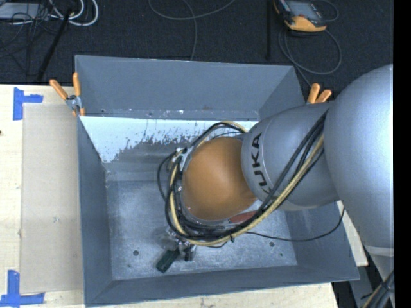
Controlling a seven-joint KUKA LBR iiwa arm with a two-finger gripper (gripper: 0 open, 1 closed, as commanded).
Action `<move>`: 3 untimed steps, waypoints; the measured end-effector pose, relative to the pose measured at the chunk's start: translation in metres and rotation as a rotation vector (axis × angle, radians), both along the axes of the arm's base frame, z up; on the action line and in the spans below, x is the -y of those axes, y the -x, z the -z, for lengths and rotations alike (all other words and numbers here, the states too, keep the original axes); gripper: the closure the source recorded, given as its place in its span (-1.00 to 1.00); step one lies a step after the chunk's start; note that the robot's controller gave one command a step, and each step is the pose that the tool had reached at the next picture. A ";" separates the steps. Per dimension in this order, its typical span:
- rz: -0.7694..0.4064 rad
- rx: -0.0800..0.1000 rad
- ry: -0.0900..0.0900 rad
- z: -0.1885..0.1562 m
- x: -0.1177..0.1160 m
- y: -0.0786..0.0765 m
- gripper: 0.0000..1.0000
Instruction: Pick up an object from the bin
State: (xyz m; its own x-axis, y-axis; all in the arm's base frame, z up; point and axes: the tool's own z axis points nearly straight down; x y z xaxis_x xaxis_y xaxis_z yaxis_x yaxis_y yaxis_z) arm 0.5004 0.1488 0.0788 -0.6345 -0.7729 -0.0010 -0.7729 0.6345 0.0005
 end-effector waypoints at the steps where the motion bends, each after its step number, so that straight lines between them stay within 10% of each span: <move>1: 0.007 0.003 -0.001 -0.044 -0.001 -0.001 1.00; 3: 0.017 0.001 0.000 -0.058 -0.002 -0.001 1.00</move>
Offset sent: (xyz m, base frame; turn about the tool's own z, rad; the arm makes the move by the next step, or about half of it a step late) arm 0.0001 0.0000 0.0422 0.0000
